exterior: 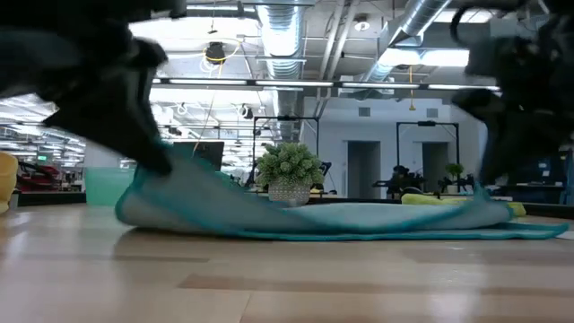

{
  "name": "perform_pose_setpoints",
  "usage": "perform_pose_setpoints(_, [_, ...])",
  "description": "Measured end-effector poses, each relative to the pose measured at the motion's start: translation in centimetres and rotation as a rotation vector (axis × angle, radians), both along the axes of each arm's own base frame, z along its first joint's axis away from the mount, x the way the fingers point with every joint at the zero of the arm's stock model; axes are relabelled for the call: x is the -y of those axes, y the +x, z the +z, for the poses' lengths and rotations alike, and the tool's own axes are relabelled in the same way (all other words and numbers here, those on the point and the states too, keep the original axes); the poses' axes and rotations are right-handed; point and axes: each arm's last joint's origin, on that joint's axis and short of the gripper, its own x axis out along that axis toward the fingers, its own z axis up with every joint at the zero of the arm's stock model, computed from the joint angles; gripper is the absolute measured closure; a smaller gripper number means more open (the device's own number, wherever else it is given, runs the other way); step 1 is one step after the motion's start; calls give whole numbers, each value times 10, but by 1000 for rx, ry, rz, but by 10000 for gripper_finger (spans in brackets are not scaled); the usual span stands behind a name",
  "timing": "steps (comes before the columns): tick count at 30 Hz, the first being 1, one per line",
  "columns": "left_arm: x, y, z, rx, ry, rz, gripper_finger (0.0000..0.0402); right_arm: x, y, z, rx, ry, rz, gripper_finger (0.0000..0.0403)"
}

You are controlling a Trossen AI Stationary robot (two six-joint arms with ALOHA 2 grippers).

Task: Fold microfiber towels
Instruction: Fold the blue microfiber cloth

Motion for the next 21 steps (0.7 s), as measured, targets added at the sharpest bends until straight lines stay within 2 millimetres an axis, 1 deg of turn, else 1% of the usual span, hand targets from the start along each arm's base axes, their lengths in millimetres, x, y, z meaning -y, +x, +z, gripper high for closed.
perform_pose_setpoints(2, [-11,-3,7,15,61,121,400,8,0,12,94,-62,-54,394])
perform_pose_setpoints(4, [-26,-7,11,10,123,227,401,20,0,23,187,-131,-143,396])
perform_pose_setpoints(6, [-40,-7,14,35,200,298,401,33,2,33,266,-190,-235,396])
perform_pose_setpoints(9, [-60,-3,18,79,297,365,401,56,6,40,291,-241,-330,395])
perform_pose_setpoints(12, [-73,7,18,63,303,381,401,73,9,40,246,-234,-359,393])
perform_pose_setpoints(14, [-73,14,14,8,255,336,401,78,10,38,203,-183,-338,393])
perform_pose_setpoints(15, [-70,17,13,-33,214,291,401,77,9,36,184,-147,-311,393])
perform_pose_setpoints(17, [-56,20,9,-123,114,159,401,71,7,31,134,-55,-237,393])
perform_pose_setpoints(19, [-38,20,7,-189,14,9,401,61,5,27,82,49,-137,393])
perform_pose_setpoints(21, [-23,19,11,-199,-45,-83,401,47,2,26,40,139,-18,391])
